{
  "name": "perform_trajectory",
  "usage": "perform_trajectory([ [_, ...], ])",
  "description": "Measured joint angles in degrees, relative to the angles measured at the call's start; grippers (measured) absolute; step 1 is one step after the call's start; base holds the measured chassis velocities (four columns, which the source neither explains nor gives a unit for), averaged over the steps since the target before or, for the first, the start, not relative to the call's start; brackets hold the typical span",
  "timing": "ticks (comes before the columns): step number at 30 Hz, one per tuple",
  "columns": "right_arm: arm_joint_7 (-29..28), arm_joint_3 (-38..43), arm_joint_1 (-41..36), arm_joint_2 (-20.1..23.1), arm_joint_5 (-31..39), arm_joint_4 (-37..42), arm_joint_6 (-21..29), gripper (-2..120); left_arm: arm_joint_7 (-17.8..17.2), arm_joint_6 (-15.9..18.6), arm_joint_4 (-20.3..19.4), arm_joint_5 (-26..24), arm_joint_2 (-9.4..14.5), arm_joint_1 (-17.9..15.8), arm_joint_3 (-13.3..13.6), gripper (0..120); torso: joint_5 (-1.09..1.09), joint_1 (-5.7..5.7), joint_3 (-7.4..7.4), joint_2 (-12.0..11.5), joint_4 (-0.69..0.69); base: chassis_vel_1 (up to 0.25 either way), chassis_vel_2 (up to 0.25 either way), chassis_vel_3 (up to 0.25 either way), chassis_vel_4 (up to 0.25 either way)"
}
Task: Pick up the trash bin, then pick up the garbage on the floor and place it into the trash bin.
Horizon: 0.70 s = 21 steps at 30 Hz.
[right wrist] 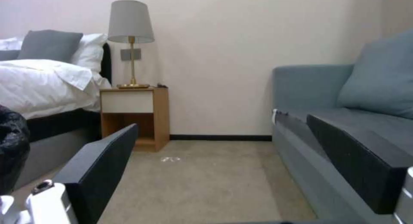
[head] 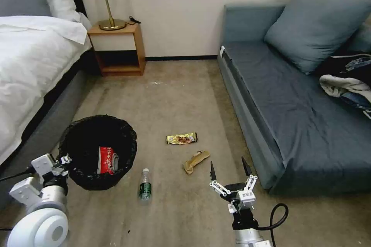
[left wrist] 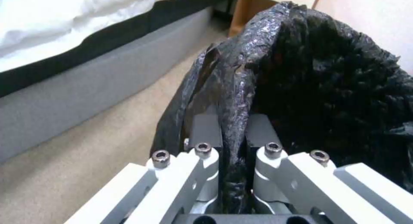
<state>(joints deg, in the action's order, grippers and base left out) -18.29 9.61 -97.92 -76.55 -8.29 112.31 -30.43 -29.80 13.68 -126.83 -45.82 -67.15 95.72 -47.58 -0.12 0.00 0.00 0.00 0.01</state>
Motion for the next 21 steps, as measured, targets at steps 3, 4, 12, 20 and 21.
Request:
perform_trajectory([
  [3,0.0,0.0,0.31,0.06,0.15,-0.4,0.0,100,0.0,-0.04,0.03,0.01,-0.04,0.06,-0.03,7,0.04,0.0,0.0,0.0,0.0,0.0,0.0,0.0,0.0],
  [4,0.0,-0.01,0.42,0.17,0.24,-0.52,0.0,100,0.0,-0.04,0.03,0.01,-0.04,0.08,-0.05,7,0.08,0.0,0.0,0.0,-0.01,0.0,0.0,0.0,0.0],
  [12,0.12,-0.03,0.82,0.32,0.38,-1.36,-0.47,100,0.0,-0.05,0.04,0.02,-0.11,-0.2,0.0,7,0.12,0.0,0.0,0.0,-0.01,-0.004,0.005,0.007,-0.003],
  [20,0.17,-0.29,1.49,0.53,0.48,-2.0,-0.62,100,-0.01,-0.05,0.23,-0.02,0.06,-0.58,0.05,7,0.13,0.0,0.01,0.0,-0.02,-0.089,0.089,0.088,-0.085],
  [21,0.18,-0.34,1.68,0.53,0.49,-2.08,-0.62,100,-0.01,-0.05,0.31,-0.04,0.1,-0.67,0.08,7,0.14,0.0,0.01,0.0,-0.03,-0.107,0.111,0.128,-0.12],
])
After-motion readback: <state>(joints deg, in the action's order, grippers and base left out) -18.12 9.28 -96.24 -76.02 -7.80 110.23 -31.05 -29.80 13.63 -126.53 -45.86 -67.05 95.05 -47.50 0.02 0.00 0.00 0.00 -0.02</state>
